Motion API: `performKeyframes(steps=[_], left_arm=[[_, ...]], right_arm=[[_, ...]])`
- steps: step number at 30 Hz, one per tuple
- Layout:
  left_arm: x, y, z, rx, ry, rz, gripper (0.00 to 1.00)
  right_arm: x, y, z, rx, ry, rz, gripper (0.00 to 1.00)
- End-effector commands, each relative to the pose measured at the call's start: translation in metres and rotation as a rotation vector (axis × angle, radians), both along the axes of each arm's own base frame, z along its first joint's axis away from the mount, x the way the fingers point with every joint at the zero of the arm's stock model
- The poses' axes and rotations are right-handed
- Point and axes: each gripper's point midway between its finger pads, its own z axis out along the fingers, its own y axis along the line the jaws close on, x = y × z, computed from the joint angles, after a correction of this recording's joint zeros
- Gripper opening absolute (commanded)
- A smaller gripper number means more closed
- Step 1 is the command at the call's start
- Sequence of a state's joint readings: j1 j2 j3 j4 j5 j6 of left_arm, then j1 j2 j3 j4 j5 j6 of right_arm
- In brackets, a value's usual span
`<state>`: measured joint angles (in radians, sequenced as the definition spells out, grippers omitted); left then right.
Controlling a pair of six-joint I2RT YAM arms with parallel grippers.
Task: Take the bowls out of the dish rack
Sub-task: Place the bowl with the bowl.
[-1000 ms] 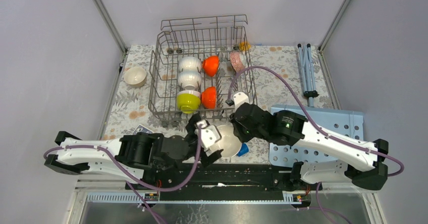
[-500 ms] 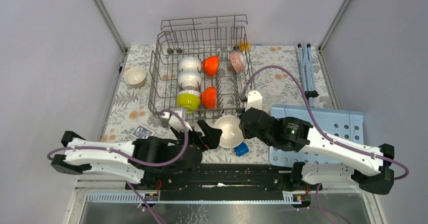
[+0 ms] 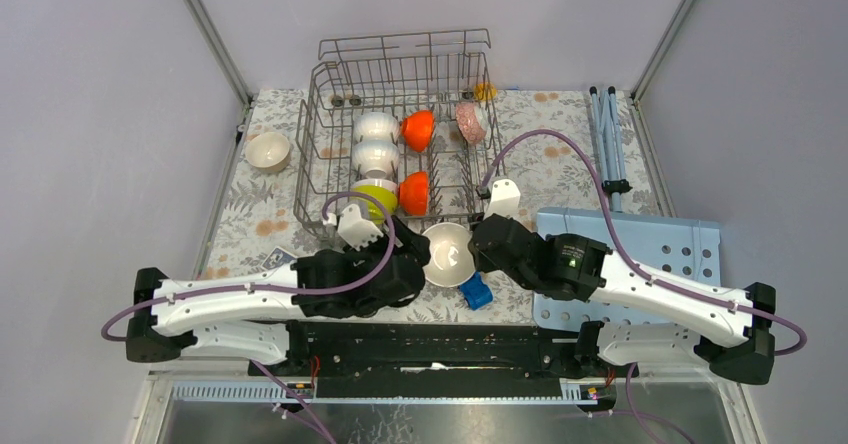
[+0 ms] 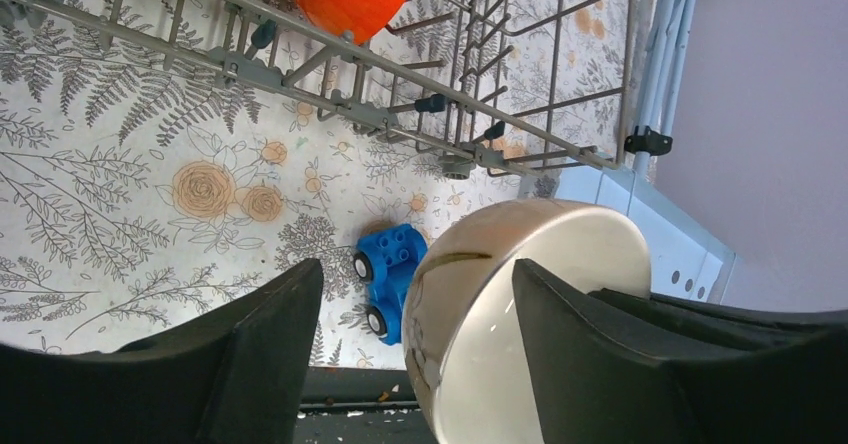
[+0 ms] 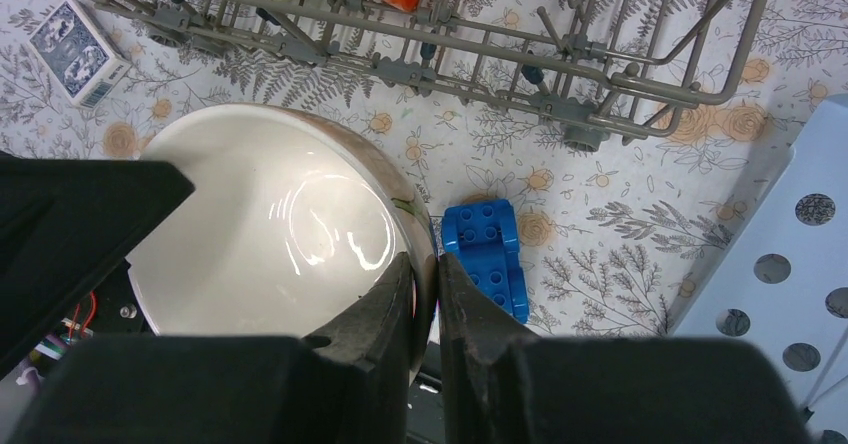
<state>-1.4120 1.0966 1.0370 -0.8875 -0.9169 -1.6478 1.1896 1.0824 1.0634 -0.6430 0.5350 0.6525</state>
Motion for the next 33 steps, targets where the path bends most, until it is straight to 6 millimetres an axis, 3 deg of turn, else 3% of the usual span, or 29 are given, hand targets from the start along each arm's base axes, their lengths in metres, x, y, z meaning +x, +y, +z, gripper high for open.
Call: performKeyframes(steps=[1, 12, 16, 27, 33], left_arm=[[0.001, -0.014, 0.0, -0.041, 0.021, -0.069, 0.71], [-0.002, -0.014, -0.012, 0.043, 0.019, -0.128, 0.58], [-0.003, -0.014, -0.019, 0.1, 0.015, -0.166, 0.43], [-0.003, -0.011, -0.021, 0.141, -0.002, -0.185, 0.43], [-0.003, -0.014, -0.026, 0.16, -0.007, -0.208, 0.24]], right_arm=[[0.009, 0.017, 0.025, 0.141, -0.051, -0.044, 0.0], [0.009, 0.016, 0.023, 0.146, -0.05, -0.049, 0.0], [0.009, 0.015, 0.023, 0.147, -0.051, -0.047, 0.0], [0.008, 0.014, 0.021, 0.151, -0.05, -0.048, 0.0], [0.008, 0.016, 0.019, 0.154, -0.046, -0.042, 0.0]])
